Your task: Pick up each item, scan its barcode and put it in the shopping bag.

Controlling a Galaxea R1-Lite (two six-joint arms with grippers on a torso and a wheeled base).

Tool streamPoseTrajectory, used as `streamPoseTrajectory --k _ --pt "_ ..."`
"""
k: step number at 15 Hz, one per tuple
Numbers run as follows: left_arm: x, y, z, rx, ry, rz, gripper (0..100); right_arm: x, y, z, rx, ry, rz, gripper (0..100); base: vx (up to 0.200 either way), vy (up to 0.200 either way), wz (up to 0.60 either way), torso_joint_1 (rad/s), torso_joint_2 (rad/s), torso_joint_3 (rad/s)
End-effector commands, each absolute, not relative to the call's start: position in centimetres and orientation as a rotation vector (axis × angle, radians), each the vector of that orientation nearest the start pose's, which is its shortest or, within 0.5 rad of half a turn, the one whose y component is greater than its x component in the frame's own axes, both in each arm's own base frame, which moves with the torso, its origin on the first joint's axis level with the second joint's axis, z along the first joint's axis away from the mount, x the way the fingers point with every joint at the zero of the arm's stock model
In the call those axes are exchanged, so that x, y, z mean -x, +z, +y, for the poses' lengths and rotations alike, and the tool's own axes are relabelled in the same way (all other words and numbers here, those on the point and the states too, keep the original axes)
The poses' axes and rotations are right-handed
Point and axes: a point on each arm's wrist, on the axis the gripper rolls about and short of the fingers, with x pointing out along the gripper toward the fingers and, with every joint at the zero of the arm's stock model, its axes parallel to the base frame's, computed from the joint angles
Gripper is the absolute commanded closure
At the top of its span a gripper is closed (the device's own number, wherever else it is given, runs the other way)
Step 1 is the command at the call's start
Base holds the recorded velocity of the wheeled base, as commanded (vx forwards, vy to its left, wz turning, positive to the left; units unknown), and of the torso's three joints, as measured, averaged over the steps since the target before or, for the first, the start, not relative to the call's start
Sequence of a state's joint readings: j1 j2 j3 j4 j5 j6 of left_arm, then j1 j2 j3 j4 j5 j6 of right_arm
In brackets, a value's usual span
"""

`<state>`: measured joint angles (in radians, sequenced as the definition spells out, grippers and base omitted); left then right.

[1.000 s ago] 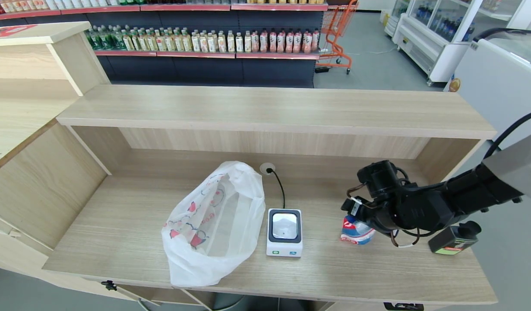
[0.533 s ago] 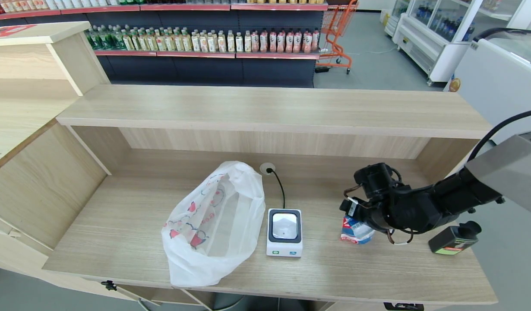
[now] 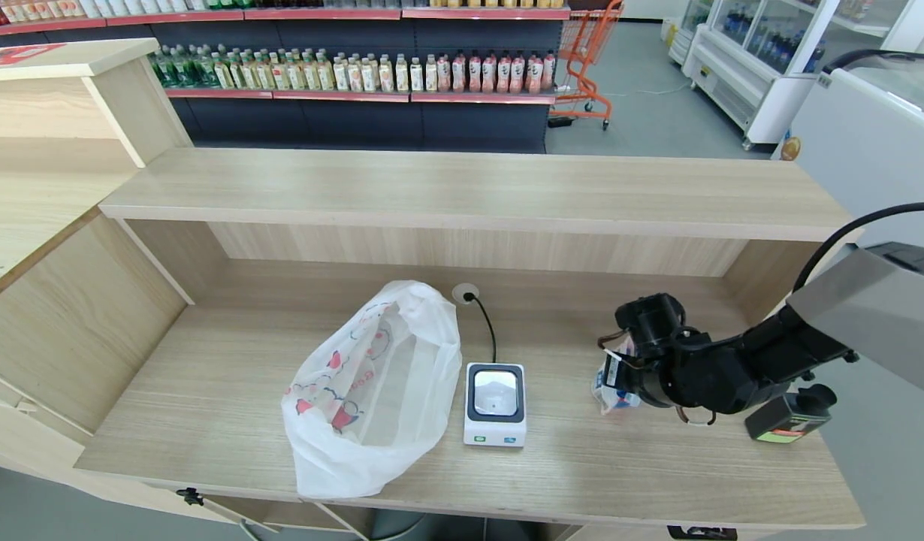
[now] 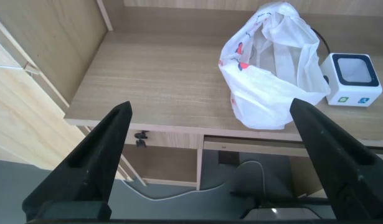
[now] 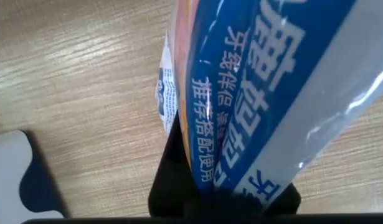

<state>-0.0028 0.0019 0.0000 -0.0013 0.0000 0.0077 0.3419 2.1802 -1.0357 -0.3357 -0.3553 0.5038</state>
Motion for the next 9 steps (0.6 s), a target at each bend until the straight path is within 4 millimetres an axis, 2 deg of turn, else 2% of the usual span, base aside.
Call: streamPoseTrajectory --k 1,4,6,7,8,9 --pt "2.3 7.6 0.0 -0.008 -0.002 0.0 0 -35.7 4.2 11.9 -0.168 -0.198 0.754 100 0.0 0.0 0.0 0.0 0.0 0.0" --pt "2.3 7.6 0.0 -0.008 -0.003 0.0 0 -35.4 7.6 11.5 -0.175 -0.145 0.685 100 0.0 0.0 0.0 0.0 0.0 0.0" --pt "2.3 7.6 0.0 -0.008 -0.003 0.0 0 -34.1 13.8 9.5 -0.221 0.101 0.59 100 0.0 0.0 0.0 0.0 0.0 0.0" --pt "2.3 7.6 0.0 -0.008 -0.003 0.0 0 -33.3 15.7 8.7 -0.233 0.222 0.561 100 0.0 0.0 0.0 0.0 0.0 0.0" --pt "2.3 7.6 0.0 -0.008 -0.003 0.0 0 -31.5 17.9 7.6 -0.253 0.416 0.528 100 0.0 0.0 0.0 0.0 0.0 0.0" --pt "2.3 7.6 0.0 -0.008 -0.003 0.0 0 -29.8 19.2 6.8 -0.261 0.565 0.51 100 0.0 0.0 0.0 0.0 0.0 0.0"
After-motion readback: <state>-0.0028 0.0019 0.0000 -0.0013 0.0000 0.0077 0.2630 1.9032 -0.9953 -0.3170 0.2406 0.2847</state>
